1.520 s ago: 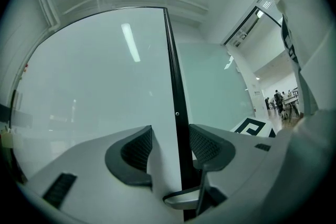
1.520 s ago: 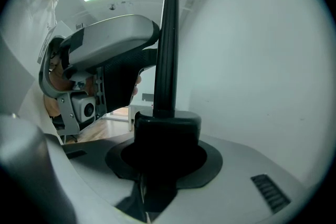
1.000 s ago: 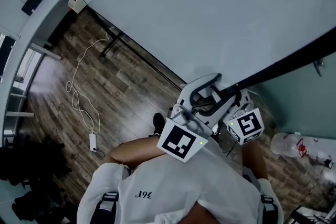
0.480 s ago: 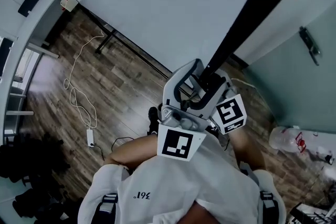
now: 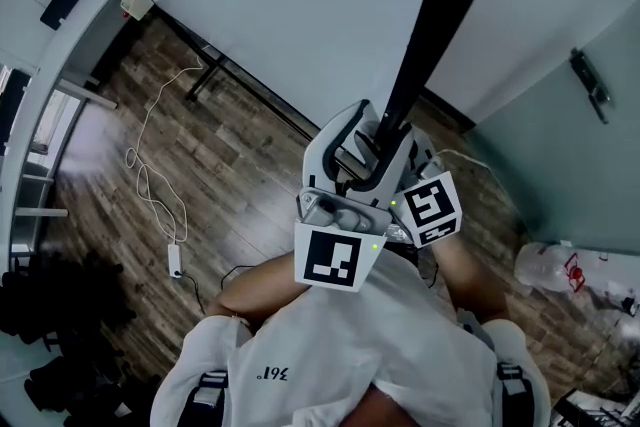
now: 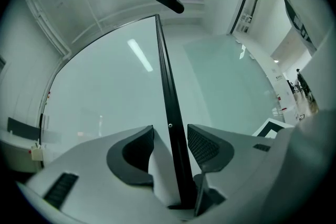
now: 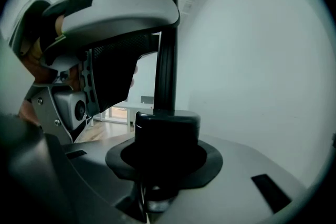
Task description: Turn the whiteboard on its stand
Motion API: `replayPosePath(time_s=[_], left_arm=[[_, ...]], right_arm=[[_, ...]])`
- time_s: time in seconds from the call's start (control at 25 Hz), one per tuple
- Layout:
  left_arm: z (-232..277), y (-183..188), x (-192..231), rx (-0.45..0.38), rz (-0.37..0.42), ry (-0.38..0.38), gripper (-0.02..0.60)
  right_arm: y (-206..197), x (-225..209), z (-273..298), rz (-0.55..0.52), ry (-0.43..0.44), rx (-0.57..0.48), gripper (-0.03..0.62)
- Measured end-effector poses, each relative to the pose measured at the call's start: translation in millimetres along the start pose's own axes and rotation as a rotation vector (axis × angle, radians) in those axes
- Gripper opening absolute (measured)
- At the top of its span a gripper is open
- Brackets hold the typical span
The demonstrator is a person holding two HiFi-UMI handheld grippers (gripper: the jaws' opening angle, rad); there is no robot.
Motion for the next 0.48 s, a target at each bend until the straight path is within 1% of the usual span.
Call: replayPosePath(time_s=[0.08, 0.2, 0.36, 0.48], left_arm=[[-0.3, 0.3, 3.1, -0.013, -0.007, -0.005, 0.193], [-0.5, -1.7, 8.4, -0.034, -0.017, -0.024, 0.192], [2.4, -2.6, 5.6, -0.03, -0.039, -0.053, 0.189], [3.0, -1.5, 2.3, -0.025, -0.053, -0.056, 0.187]], right_arm=[[0.1, 0.0, 0.4, -0.003, 0.001, 0.0, 0.149], [-0.2, -0.7, 4.2, -0.003, -0.013, 0.001, 0.149], [-5.2, -6.8, 2.4, -0.001, -0.022, 0.01, 0.149], [-4.9, -8.5, -0.6, 0.004, -0.031, 0.004, 0.149]])
Point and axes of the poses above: the fingertips, and each gripper's own axes: z forward along the fingers, x to its left, y out of its top, the point moved 6 cm from there along -z, backward along the fingers, and after that the axes turned 9 degrees about x, right-handed, at the moved point
